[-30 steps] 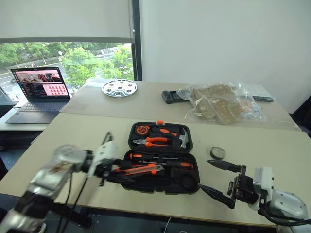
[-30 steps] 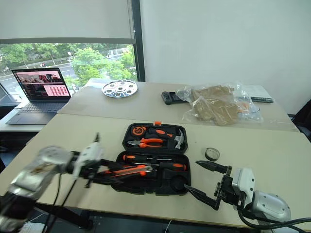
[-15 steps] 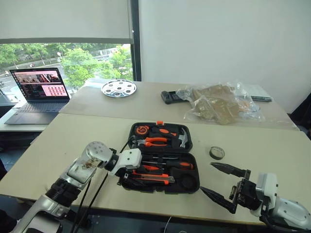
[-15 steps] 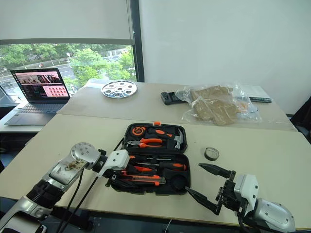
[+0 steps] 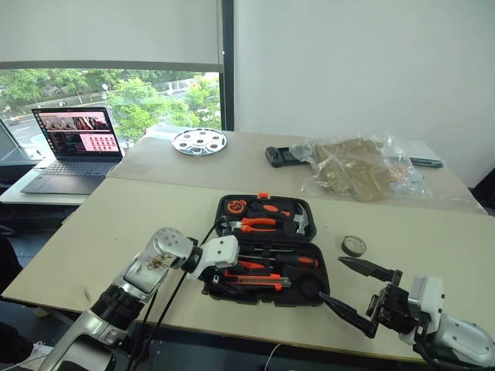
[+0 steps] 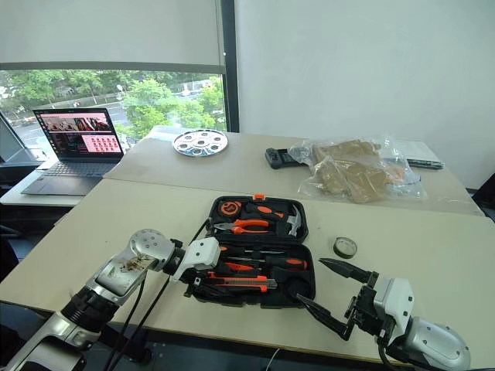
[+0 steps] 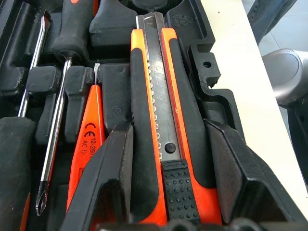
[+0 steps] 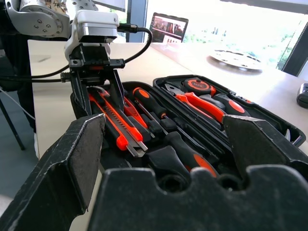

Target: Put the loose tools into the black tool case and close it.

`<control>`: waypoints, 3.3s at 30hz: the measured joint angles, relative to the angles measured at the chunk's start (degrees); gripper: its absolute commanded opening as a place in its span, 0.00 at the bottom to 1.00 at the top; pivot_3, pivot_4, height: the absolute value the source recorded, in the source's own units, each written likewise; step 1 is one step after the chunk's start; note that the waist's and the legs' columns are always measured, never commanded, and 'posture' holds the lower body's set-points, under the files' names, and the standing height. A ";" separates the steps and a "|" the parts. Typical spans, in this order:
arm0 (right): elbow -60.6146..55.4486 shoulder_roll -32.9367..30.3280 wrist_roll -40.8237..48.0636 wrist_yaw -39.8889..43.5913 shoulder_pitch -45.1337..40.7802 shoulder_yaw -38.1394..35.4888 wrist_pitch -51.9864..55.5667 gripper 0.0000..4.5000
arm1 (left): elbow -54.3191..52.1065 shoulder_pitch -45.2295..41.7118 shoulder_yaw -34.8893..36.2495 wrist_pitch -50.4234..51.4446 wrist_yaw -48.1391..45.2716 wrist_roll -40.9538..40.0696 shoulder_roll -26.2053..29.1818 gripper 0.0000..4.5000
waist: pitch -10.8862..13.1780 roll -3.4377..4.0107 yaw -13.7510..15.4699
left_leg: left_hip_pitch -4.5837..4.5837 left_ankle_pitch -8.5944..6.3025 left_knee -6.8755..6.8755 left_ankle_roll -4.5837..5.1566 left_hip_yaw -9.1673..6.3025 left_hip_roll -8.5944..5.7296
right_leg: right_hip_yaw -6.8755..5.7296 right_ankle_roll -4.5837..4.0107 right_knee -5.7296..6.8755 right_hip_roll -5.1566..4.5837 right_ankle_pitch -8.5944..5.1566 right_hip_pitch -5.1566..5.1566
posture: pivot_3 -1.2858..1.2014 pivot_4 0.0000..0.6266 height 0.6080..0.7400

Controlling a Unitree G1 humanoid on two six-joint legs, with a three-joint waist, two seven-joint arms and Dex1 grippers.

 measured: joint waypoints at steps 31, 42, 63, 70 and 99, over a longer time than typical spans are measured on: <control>-2.06 -1.17 0.06 -0.68 3.13 0.99 0.34 1.00 | 4.13 7.13 7.98 -15.10 -2.31 -6.50 -0.89 0.01 | 0.02 -0.01 -1.60 | 0.00 -0.09 0.09 0.16 0.04 -0.18 | 0.16 0.26 -0.02 -0.05 -0.06 0.01 | 0.52 0.24 1.00; -2.09 -1.16 0.05 -1.84 2.45 1.06 0.37 1.00 | 7.33 5.30 5.36 -18.10 -0.06 -3.27 -2.35 0.01 | -0.08 0.06 -1.46 | 0.08 -0.14 0.08 0.24 0.00 -0.17 | 0.17 0.27 0.01 -0.19 -0.04 0.11 | 0.52 0.24 1.00; -3.30 0.16 1.24 -6.71 12.56 -8.08 0.55 1.00 | 10.11 8.46 18.63 -14.47 1.75 -13.46 -0.01 0.42 | -0.33 0.20 -1.70 | -0.04 -0.11 -0.01 0.20 -0.14 -0.15 | 0.09 0.29 0.03 -0.56 -0.04 -0.05 | 0.52 0.24 1.00; 2.69 3.17 -2.30 -6.49 18.14 -13.34 -3.77 1.00 | 13.93 13.12 27.71 -16.57 -3.75 -17.75 7.25 0.99 | -0.28 0.24 -1.80 | -0.01 -0.20 -0.11 0.31 -0.06 -0.23 | 0.06 0.65 -0.05 -0.73 -0.32 -0.01 | 0.52 0.24 1.00; 49.04 -19.28 -25.84 10.82 -47.91 21.63 16.06 0.46 | 6.72 12.63 23.10 -15.82 -6.58 -20.15 2.52 1.00 | -0.13 0.28 -2.45 | -0.25 -0.12 -0.14 0.25 0.25 -0.18 | -0.27 0.49 -0.46 -0.14 0.01 -0.16 | 0.52 0.24 1.00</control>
